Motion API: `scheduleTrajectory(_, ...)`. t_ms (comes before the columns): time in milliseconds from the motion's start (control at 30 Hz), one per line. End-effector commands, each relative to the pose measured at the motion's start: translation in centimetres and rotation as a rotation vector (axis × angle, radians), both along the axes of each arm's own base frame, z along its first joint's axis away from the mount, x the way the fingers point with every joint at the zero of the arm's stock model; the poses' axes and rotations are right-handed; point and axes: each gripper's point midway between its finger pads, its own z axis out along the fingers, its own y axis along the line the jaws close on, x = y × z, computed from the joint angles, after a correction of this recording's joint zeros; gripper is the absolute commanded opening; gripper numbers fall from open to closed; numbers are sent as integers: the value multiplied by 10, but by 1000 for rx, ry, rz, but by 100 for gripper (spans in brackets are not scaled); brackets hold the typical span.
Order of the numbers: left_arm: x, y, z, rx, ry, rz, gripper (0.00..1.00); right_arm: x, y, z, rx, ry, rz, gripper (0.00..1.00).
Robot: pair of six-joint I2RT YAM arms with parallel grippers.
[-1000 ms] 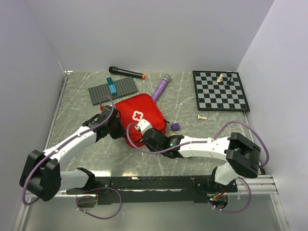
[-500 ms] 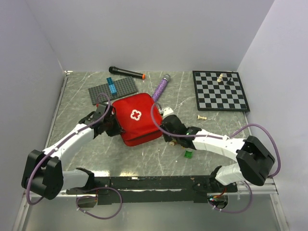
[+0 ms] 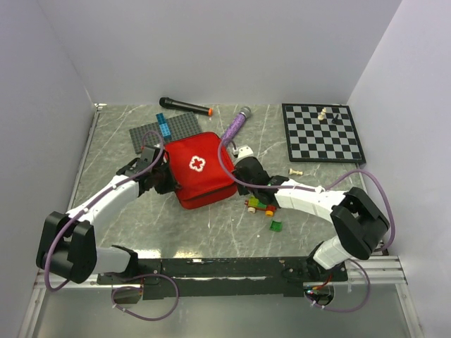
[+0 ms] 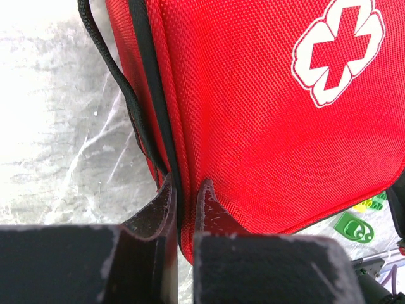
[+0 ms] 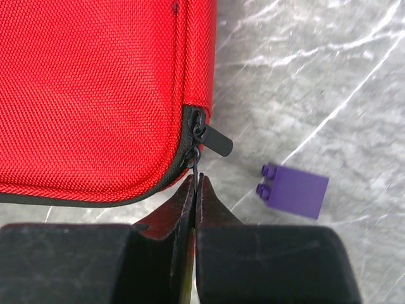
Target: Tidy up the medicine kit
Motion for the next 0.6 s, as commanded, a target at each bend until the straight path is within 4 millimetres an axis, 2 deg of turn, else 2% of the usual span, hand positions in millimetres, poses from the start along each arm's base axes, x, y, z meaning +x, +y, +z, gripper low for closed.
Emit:
scheduleTrajectory(0,-17,72,-33,341,79,54,1,51,-44,34,-99,-209,-191,0)
scheduleTrajectory(100,-17,72,-33,340,83,56,1,51,-36,34,-91,-190,-161,0)
scheduleTrajectory(133,-15,71,-30,335,81,56,5,49,-32,35,-65,-179,-147,2)
scheduleTrajectory(200,-13,66,-25,315,74,41,25,34,-27,29,-17,-141,-98,20)
scheduleTrajectory(233,-14,63,-21,299,72,33,36,29,-25,33,14,-141,-84,33)
scheduleTrajectory(300,-10,57,-11,263,42,25,51,19,-24,33,37,-109,-67,51)
scheduleTrajectory(367,-7,52,3,224,2,25,66,11,-23,36,53,-90,-54,63)
scheduleTrajectory(467,-1,46,31,181,-62,39,84,2,-24,53,91,-93,-53,76)
scheduleTrajectory(567,9,43,76,132,-183,69,96,-6,-33,70,115,-106,-75,82)
